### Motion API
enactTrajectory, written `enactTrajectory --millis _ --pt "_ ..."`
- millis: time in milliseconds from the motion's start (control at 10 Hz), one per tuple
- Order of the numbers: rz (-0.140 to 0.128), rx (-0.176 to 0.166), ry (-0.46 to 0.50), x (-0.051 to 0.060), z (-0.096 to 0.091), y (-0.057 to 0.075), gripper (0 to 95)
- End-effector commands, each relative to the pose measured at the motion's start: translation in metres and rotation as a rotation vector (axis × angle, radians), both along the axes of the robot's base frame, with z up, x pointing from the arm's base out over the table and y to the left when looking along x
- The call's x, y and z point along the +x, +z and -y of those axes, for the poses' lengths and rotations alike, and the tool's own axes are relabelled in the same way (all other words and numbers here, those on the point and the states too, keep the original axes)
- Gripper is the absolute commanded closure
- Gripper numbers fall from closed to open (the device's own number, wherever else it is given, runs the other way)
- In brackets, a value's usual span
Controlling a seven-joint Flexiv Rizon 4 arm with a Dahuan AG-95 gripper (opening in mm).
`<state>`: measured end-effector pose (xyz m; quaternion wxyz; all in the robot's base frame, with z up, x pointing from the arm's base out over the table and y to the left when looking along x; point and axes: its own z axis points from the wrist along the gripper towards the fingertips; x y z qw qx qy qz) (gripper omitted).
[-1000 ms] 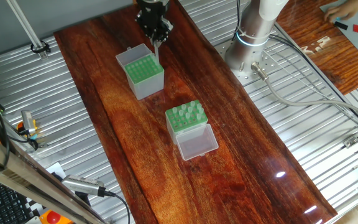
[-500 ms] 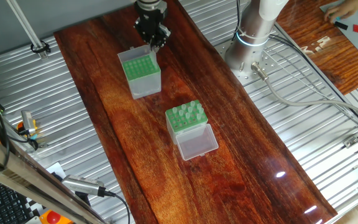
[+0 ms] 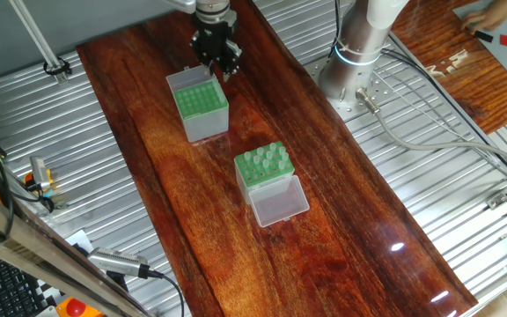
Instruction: Transfer all large pipette tips from one holder to another
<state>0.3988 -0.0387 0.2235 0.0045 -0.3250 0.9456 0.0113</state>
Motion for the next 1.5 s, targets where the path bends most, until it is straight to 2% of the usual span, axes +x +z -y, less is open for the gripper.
enactTrajectory --millis 100,200,400,500,600,700,900,1100,1200,1400,1500 --pt "0.004 0.014 -0.038 0.001 -0.008 0.004 38.0" --pt "0.005 0.021 -0.068 0.002 -0.016 0.007 38.0" --pt "0.001 0.021 -0.147 0.002 -0.016 0.007 38.0" --pt "-0.002 0.012 -0.187 0.002 -0.016 0.007 57.0" --pt "-0.009 0.015 -0.259 0.002 -0.016 0.007 57.0" --pt "-0.009 0.015 -0.284 0.002 -0.016 0.007 57.0" --pt "-0.006 0.005 -0.316 0.002 -0.016 0.007 95.0" --pt "-0.011 0.016 -0.276 0.002 -0.016 0.007 95.0" --pt "-0.019 0.046 -0.28 0.002 -0.025 0.007 95.0" --pt "-0.025 0.038 -0.339 0.008 -0.073 -0.003 95.0" --pt "-0.024 0.022 -0.368 0.009 -0.095 -0.01 95.0"
